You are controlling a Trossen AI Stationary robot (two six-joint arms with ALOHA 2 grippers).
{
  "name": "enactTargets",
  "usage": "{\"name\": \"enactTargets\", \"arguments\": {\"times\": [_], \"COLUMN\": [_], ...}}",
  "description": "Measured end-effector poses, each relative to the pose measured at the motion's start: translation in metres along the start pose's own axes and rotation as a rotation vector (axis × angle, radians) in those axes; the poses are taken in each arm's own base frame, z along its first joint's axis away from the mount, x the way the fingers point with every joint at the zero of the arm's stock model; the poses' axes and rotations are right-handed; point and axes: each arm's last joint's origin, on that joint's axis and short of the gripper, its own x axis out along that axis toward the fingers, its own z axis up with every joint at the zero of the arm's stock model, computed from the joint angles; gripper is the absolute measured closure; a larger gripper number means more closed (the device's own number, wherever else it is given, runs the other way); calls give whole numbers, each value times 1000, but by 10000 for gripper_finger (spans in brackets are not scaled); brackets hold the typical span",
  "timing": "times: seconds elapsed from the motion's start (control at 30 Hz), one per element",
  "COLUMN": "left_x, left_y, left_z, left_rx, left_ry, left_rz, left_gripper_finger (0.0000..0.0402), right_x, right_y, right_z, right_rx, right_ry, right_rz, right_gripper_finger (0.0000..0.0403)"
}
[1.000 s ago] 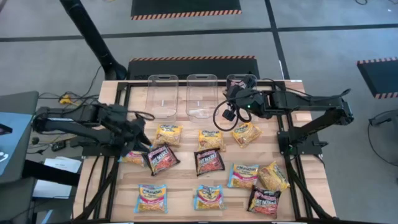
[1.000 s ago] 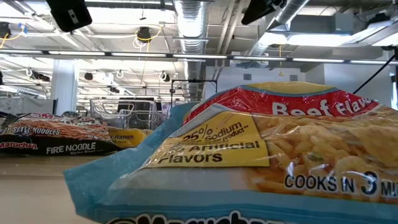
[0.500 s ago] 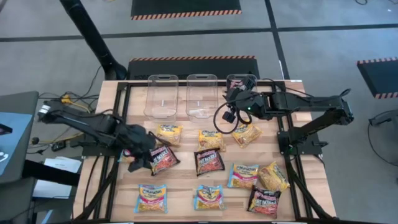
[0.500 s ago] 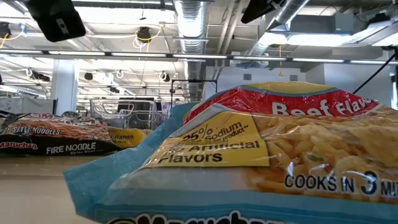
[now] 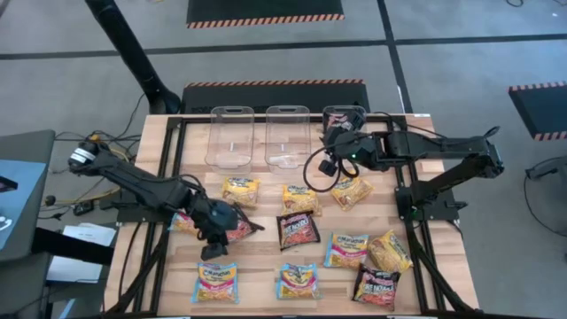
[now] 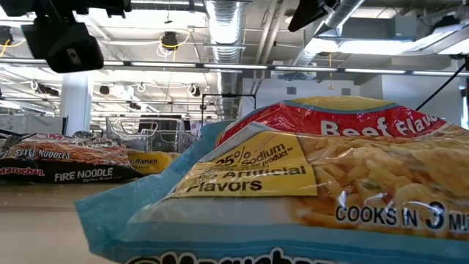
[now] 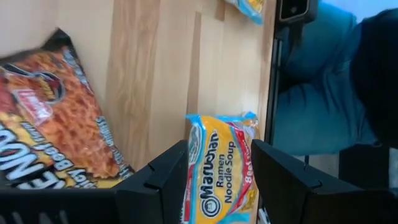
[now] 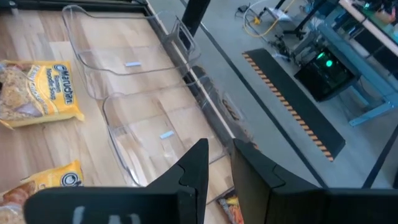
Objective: Sort Maruchan noodles
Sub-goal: Put the blue noodle pack into the middle transparent bin
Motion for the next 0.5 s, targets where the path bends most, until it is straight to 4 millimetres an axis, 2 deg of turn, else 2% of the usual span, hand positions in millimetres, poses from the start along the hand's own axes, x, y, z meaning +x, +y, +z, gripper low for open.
{"name": "enactTargets", "arguments": {"times": [0.3,0.5], "left_x": [38,55], "left_y": [-2,-3], "left_z": [-5,-12], "left_rx": [-19,-32], "left_ry": [94,149], "left_rz": [35,58], "left_gripper_finger": [239,239], "right_x": [0,0], "right_y": [-1,-1], "right_z": [-9,-10], "right_rx": [-1,10], "right_ry": [79,83], "right_rz": [-5,-5], "right_gripper_finger": [309,309]}}
